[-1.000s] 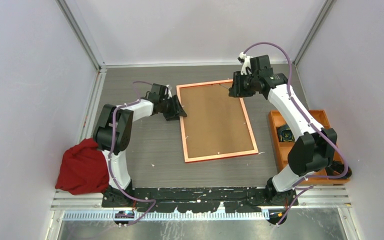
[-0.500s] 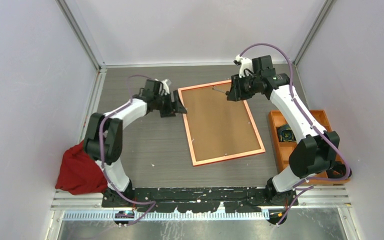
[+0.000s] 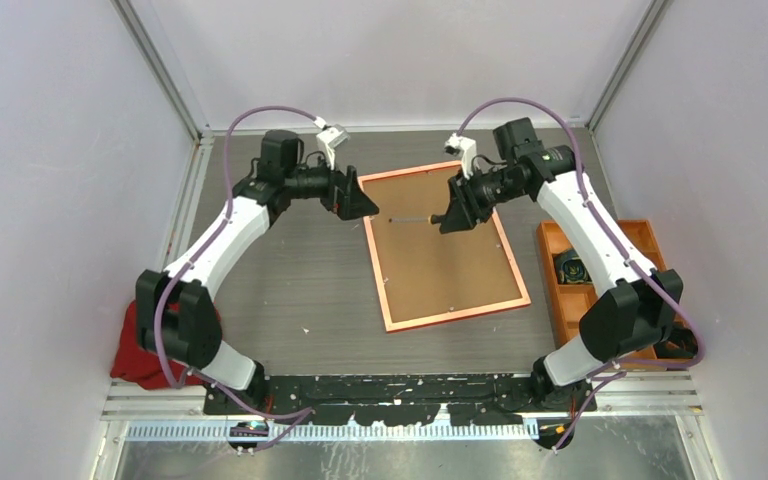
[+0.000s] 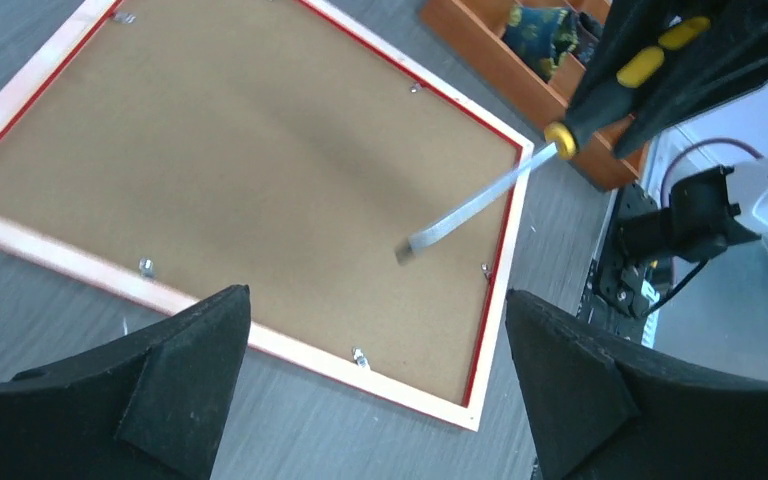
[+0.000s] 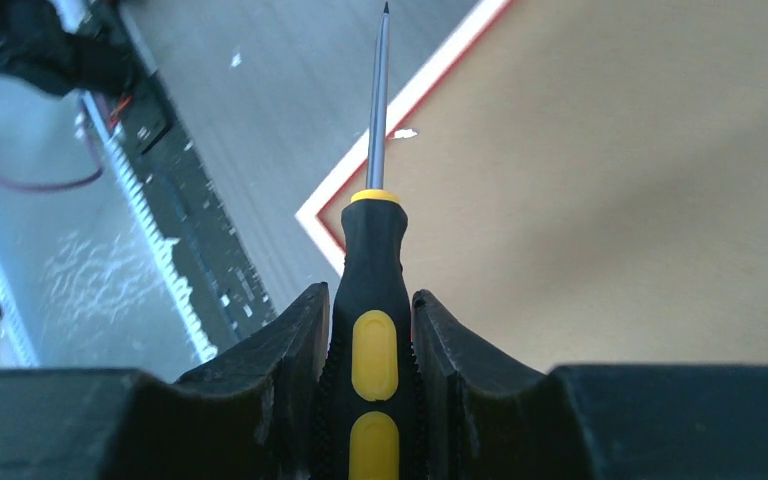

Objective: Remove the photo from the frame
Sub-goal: Adjust the screwdriver.

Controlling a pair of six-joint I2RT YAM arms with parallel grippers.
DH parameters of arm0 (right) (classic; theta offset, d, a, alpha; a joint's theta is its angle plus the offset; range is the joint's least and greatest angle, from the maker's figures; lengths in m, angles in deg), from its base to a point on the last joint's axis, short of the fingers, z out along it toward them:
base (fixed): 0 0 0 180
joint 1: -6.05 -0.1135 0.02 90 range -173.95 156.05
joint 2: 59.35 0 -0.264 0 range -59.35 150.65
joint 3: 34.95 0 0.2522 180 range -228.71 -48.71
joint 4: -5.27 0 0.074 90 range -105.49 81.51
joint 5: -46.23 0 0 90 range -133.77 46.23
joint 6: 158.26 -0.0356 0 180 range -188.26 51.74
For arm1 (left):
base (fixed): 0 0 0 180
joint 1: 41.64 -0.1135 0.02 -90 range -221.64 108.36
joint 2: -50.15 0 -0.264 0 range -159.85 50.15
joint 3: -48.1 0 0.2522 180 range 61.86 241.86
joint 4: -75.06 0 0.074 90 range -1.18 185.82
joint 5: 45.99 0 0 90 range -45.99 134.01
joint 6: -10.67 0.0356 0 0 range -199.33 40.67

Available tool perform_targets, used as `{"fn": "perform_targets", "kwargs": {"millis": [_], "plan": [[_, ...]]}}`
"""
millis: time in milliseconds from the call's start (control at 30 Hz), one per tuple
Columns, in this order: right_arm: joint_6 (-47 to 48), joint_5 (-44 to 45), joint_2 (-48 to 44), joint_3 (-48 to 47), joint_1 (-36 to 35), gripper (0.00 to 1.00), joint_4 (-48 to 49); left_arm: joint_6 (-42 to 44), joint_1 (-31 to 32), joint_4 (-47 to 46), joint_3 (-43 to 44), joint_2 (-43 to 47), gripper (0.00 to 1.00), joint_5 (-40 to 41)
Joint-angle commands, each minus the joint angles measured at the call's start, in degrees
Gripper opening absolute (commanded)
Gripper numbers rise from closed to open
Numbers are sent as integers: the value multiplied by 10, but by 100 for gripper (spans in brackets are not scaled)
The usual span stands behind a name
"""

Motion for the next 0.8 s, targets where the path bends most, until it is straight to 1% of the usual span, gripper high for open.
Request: {"fn": "perform_targets", "kwargs": {"millis": [0, 67, 200, 267, 400, 500, 567, 633, 700, 767], "plan": [[94, -74, -18, -40, -39, 1, -88, 187, 26, 162, 105, -58, 100, -95], [101, -74, -13, -41, -55, 1, -93, 227, 42, 222, 136, -77, 100, -106], [110, -78, -4, -38, -74, 1, -96, 241, 59, 241, 136, -81, 100, -182], [112, -84, -2, -36, -74, 1, -96, 275, 70, 282, 138, -81, 100, -206], [114, -95, -1, -26, -74, 1, -88, 355, 89, 372, 146, -81, 99, -238], [114, -101, 7, -25, -74, 1, -88, 399, 103, 429, 153, -88, 96, -243], [123, -112, 12, -29, -75, 1, -97, 409, 111, 444, 153, -96, 90, -232], [127, -125, 14, -33, -75, 1, -106, 414, 119, 451, 154, -105, 80, -221], [127, -130, 16, -34, -75, 1, -107, 415, 128, 458, 158, -116, 65, -217], [128, -130, 18, -34, -76, 1, -109, 415, 136, 464, 167, -129, 45, -217]]}}
